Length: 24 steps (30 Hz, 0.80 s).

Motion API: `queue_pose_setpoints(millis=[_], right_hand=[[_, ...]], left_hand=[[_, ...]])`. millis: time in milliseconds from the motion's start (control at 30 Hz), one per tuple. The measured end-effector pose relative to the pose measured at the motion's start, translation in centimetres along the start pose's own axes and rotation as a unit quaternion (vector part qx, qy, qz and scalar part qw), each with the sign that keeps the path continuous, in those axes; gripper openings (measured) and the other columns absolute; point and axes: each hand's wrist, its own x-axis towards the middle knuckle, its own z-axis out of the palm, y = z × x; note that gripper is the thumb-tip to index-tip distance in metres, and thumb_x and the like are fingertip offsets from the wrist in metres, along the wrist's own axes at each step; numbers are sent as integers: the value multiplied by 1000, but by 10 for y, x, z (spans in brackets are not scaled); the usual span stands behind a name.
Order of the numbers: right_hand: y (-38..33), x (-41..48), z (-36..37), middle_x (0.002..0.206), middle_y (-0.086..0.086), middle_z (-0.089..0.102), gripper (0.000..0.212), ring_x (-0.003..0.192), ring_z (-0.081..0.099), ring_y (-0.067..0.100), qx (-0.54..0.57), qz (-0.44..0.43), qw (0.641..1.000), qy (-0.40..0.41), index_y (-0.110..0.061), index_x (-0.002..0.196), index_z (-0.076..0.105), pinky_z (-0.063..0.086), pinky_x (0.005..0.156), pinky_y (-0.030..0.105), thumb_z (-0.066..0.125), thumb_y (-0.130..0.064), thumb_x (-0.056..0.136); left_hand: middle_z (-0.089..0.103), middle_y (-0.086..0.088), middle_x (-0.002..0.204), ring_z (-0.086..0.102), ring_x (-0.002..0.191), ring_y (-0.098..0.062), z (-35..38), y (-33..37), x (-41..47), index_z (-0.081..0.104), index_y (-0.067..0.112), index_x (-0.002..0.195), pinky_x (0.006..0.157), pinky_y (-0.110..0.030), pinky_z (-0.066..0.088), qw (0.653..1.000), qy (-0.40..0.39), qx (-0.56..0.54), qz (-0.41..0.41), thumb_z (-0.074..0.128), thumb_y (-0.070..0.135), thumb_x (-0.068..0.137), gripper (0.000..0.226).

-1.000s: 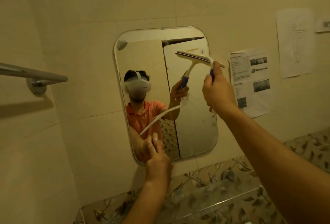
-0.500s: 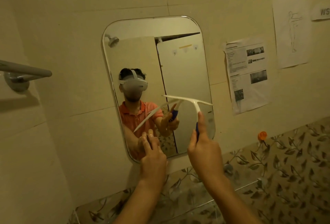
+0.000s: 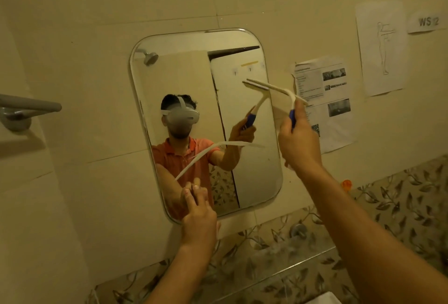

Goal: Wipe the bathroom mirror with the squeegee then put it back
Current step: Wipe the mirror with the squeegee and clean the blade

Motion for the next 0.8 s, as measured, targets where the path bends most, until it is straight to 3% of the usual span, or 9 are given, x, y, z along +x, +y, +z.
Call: queue_pose_setpoints(millis=[133, 233, 367, 433, 567, 800], right_hand=[[-3, 11, -1, 89, 9, 60, 57, 61, 54, 17, -1, 18, 1000, -14, -44, 161, 11, 49, 50, 31, 35, -34, 109], [10, -8, 4, 78, 7, 57, 58, 58, 54, 16, -21, 33, 999, -29, -44, 161, 6, 44, 45, 29, 33, -33, 110], [39, -41, 14, 72, 7, 59, 60, 57, 58, 20, -53, 48, 997, -35, -46, 160, 2, 58, 54, 42, 33, -35, 110], [53, -58, 21, 70, 8, 60, 61, 57, 60, 21, -71, 49, 996, -35, -47, 159, -1, 58, 54, 43, 33, -35, 110], [78, -99, 40, 70, 6, 58, 65, 57, 58, 19, -94, 41, 994, -30, -45, 160, -3, 49, 51, 35, 36, -34, 109], [112, -168, 53, 68, 4, 58, 70, 60, 58, 21, -101, 97, 987, -77, -51, 153, -14, 52, 61, 42, 37, -33, 108]], left_hand=[[1, -26, 164, 4, 148, -51, 1, 1, 1, 17, 6, 159, 108, -39, 47, 1000, 3, 11, -9, 50, 60, 97, 89], [6, -27, 164, 7, 148, -51, 7, 2, 1, 25, 5, 157, 106, -39, 50, 1000, 17, 10, -7, 53, 62, 95, 89], [29, -30, 155, 26, 141, -52, 16, -1, 4, 44, 0, 148, 85, -42, 61, 999, 33, 10, -26, 74, 64, 78, 100], [37, -32, 149, 32, 136, -54, 19, -2, 6, 52, -4, 141, 77, -45, 62, 999, 27, 0, -21, 84, 59, 68, 101], [37, -32, 149, 33, 136, -52, 18, -1, 5, 51, -3, 143, 78, -44, 61, 999, 20, 18, -28, 84, 59, 68, 103], [39, -31, 146, 33, 134, -52, 16, -2, 5, 52, -6, 141, 77, -46, 62, 1000, 9, 8, -28, 88, 56, 62, 106]])
